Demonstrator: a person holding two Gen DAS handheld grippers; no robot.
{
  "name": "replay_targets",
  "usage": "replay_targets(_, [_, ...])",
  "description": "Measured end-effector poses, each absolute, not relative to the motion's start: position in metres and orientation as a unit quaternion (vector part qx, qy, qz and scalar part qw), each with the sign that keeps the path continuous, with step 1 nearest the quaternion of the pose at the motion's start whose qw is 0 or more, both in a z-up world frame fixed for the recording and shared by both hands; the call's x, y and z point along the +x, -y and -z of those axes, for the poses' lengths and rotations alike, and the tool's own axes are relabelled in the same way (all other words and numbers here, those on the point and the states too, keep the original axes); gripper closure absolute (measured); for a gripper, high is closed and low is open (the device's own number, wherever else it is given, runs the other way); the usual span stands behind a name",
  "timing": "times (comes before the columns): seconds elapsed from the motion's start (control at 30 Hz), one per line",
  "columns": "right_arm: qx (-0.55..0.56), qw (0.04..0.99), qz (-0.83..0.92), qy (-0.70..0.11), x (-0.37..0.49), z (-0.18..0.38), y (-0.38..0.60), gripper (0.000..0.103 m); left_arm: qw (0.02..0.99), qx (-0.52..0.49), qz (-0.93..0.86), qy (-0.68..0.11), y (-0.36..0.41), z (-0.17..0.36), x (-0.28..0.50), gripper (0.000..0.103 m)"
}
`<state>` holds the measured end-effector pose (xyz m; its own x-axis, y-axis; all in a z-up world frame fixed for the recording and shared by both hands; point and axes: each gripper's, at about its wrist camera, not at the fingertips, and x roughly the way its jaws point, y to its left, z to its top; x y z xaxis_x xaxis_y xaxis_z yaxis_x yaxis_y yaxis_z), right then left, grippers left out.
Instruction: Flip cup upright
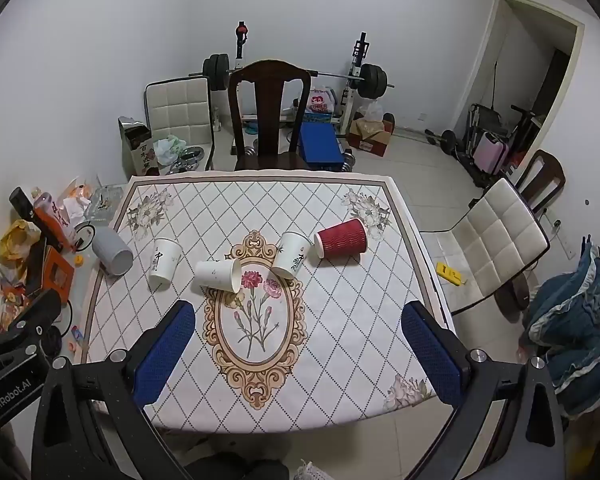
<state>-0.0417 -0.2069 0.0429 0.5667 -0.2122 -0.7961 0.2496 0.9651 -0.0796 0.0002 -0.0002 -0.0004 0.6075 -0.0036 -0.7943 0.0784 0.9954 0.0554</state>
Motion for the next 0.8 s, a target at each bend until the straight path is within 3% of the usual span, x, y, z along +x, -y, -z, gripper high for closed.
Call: replay_targets(0.8, [0.028,0.881,0.133,-0.454,-0.037,-0.037,0.223,0.0,0.893,0.041,0.03,-0.446,0.016,0.005,0.001,0.0])
